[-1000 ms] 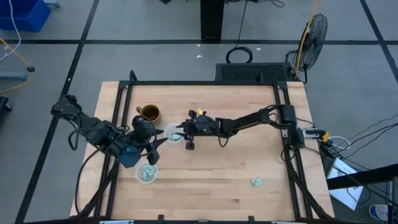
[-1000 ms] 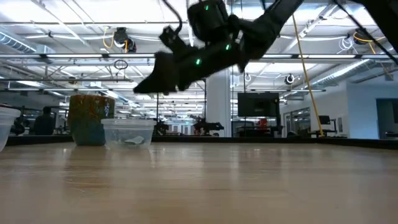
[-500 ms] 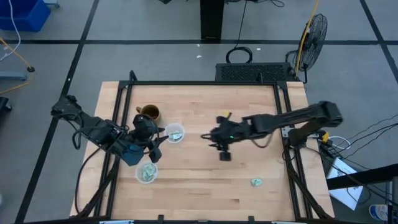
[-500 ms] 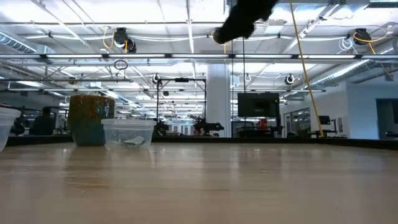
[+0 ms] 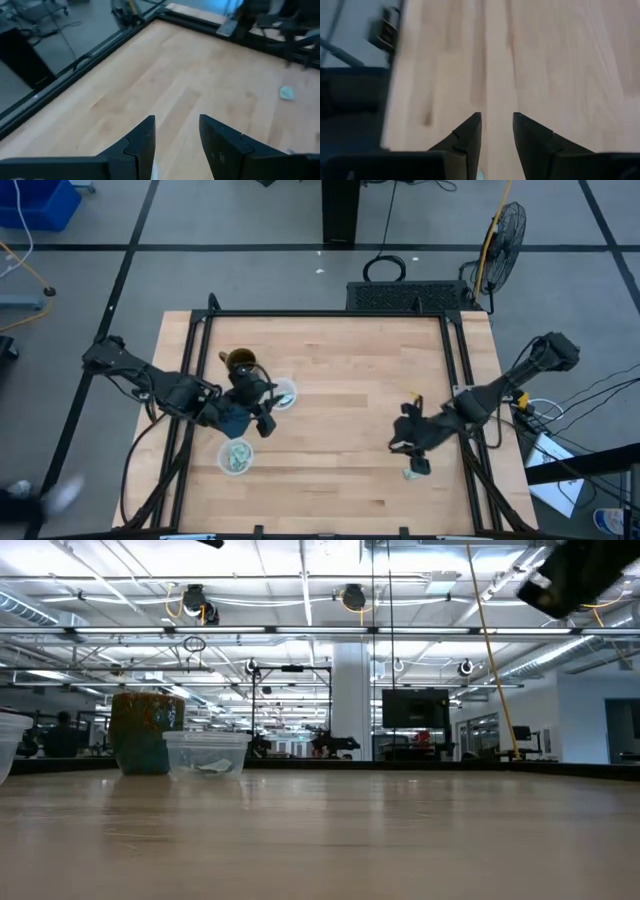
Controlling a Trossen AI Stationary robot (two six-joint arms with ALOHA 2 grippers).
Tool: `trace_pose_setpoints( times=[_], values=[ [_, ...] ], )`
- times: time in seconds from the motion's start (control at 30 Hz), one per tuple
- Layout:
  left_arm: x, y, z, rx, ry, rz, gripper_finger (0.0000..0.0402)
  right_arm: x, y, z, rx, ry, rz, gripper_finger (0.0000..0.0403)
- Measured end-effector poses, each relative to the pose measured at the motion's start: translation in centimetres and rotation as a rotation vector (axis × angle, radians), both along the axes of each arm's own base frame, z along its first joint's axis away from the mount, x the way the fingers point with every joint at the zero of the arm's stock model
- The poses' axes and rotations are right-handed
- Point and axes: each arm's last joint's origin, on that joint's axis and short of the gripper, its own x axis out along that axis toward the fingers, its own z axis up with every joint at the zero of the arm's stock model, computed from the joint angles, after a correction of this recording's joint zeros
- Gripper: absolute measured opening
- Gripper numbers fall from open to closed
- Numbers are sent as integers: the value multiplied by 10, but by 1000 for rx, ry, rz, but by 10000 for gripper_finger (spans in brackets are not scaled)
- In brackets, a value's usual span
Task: Pick and place Stevia / Truvia into bins
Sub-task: Put the stevia packet into the bottom transparent container
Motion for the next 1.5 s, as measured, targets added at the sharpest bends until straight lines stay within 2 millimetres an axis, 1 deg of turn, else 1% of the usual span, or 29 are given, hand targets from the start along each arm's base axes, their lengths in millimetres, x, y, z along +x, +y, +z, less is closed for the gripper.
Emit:
trace_pose_setpoints(
  times=[0.1,0.17,0.27,0.37,0.5,0.63,0.77,0.9,1.03,1.27,1.37,1.5],
  values=[
    [7,-1,-7,-21,-9,-67,159,-21,2,-26,-20,40,-29,102],
    [13,-2,-12,-43,-36,-121,159,-34,3,-46,-38,79,-13,102],
    [18,-4,-19,-60,-69,-194,159,-46,9,-68,-18,61,30,102],
    [21,-5,-23,-73,-100,-219,159,-54,15,-85,1,10,108,102],
    [20,-4,-29,-70,-87,-211,159,-63,22,-98,35,-67,214,102],
    [20,-4,-30,-66,-88,-204,159,-77,21,-116,23,-56,266,102],
    [21,-4,-29,-65,-92,-200,159,-83,19,-130,62,-119,283,102],
    [21,-4,-29,-64,-93,-198,159,-88,15,-143,13,-187,353,102],
    [21,-3,-29,-59,-94,-191,159,-91,11,-154,-49,-160,371,102],
    [20,-3,-30,-50,-86,-195,159,-89,11,-164,-126,-140,351,96],
    [20,-3,-30,-35,-80,-202,159,-88,10,-166,-170,-156,332,78],
    [20,-3,-30,-28,-79,-200,159,-82,8,-163,-257,-250,286,31]
  ],
)
